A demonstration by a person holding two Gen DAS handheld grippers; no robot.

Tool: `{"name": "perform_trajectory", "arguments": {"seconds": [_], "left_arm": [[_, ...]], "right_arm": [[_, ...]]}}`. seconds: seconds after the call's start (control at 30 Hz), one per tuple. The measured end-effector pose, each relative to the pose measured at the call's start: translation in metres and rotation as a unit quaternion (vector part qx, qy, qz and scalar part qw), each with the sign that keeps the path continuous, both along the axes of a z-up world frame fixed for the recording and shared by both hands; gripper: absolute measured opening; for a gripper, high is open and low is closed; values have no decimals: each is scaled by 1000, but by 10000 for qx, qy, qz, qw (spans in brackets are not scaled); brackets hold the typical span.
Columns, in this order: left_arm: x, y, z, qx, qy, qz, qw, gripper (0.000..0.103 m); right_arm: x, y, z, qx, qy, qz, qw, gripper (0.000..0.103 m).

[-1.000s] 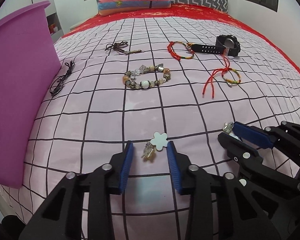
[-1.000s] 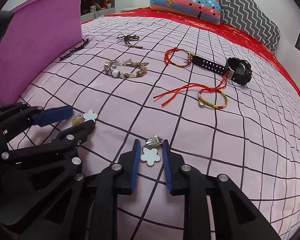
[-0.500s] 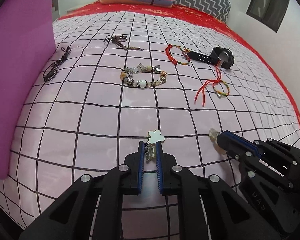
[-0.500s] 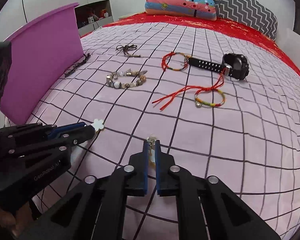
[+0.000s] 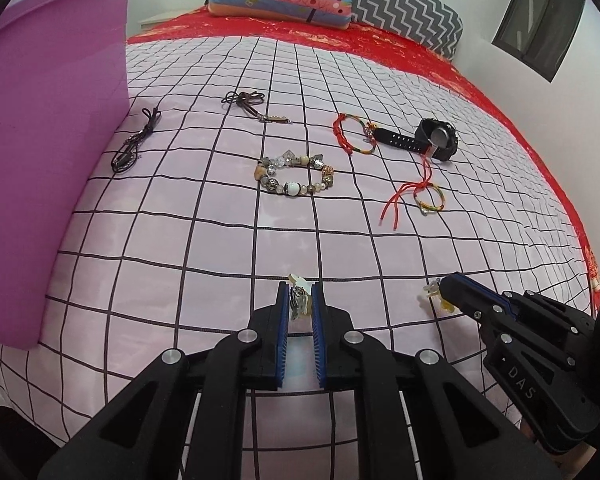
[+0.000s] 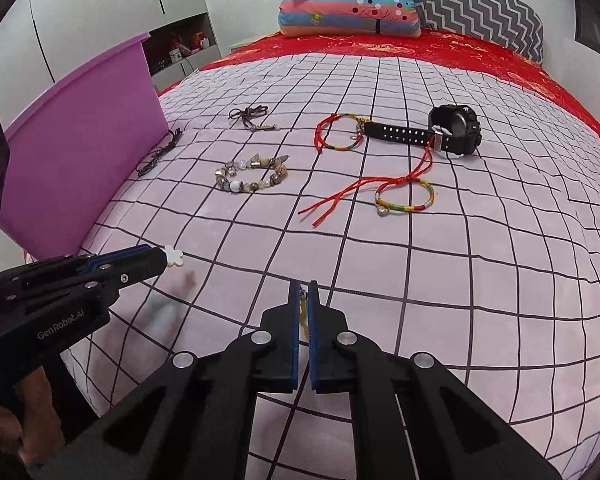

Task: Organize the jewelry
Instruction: 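Lift the flower charm with the right tool and carry it over the tub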

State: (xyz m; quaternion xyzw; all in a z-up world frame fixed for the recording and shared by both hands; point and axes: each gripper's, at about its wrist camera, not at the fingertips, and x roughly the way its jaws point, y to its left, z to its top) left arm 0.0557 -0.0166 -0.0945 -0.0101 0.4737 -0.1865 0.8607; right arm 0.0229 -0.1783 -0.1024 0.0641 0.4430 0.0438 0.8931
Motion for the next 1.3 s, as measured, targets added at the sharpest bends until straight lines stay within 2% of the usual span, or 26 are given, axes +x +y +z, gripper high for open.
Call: {"name": "perform_trajectory", "arguments": {"seconds": [0.23,0.5,0.73,0.93,1.07,1.3], "left_arm": [[-3,8,27,-79,-158,33,9998,11],[-5,27,82,-232,-578,129,9980,11],[-6,67,135,-218,-1066,399,9933,11],[-6,112,167,-179,-1374,750,9875,11],[-2,147,178,-107,-1478,1121,9826,11],[9,202,175,35,-1505,1724,9735,11]], "right_arm": [[0,5,27,46,-208,47,9998,4],[2,28,81,144,-680,278,9972,4],[12,66,136,273,-1165,666,9906,4],[25,111,173,459,-1459,1116,9819,4],[37,149,189,628,-1548,1447,9753,4],[58,212,199,807,-1535,1966,9650,4]]}}
